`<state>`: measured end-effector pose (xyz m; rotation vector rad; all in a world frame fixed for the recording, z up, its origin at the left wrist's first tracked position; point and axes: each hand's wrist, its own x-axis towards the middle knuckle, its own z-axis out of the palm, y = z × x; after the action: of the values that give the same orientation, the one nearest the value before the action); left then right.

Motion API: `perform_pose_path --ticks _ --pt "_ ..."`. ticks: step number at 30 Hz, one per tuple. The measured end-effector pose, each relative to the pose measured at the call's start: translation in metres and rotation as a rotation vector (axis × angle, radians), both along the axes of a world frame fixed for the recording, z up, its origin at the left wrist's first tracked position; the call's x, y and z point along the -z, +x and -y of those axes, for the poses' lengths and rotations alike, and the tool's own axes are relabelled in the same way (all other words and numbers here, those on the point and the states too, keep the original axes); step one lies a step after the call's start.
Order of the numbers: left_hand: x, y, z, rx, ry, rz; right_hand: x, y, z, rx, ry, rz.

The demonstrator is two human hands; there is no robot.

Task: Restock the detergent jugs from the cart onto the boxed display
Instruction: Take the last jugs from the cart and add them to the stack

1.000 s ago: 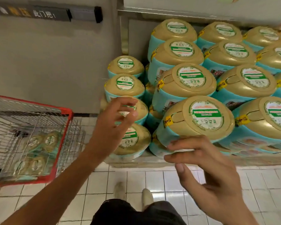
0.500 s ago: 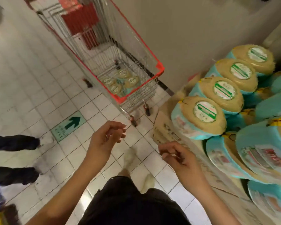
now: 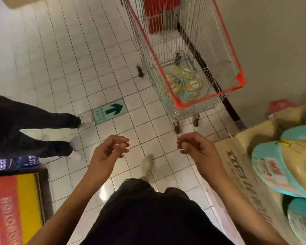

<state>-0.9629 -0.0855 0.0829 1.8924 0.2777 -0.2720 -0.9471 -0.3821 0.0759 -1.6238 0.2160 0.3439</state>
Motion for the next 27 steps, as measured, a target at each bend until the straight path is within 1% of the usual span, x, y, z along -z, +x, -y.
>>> perform_pose_path --ticks 3,7,12,15,18,22,27 --pt "0.005 0.036 -0.022 0.022 -0.004 -0.033 0.002 0.034 -0.019 0.040 0.001 -0.015" --pt "0.013 0.099 -0.037 0.104 -0.009 -0.079 0.007 0.070 -0.036 0.087 -0.043 -0.029" --pt "0.012 0.197 -0.032 0.229 -0.037 -0.031 0.005 0.114 -0.034 0.173 -0.074 -0.079" --pt "0.011 0.263 -0.019 0.282 -0.048 -0.001 0.007 0.154 -0.027 0.230 -0.085 -0.100" --pt "0.014 0.329 -0.002 0.336 -0.056 -0.006 0.019 0.209 -0.019 0.288 -0.058 -0.120" --pt "0.013 0.413 0.017 0.392 -0.011 -0.008 0.040 0.301 -0.008 0.346 -0.005 -0.088" --pt "0.008 0.513 0.027 0.408 0.036 -0.071 0.059 0.417 0.008 0.352 0.030 -0.129"
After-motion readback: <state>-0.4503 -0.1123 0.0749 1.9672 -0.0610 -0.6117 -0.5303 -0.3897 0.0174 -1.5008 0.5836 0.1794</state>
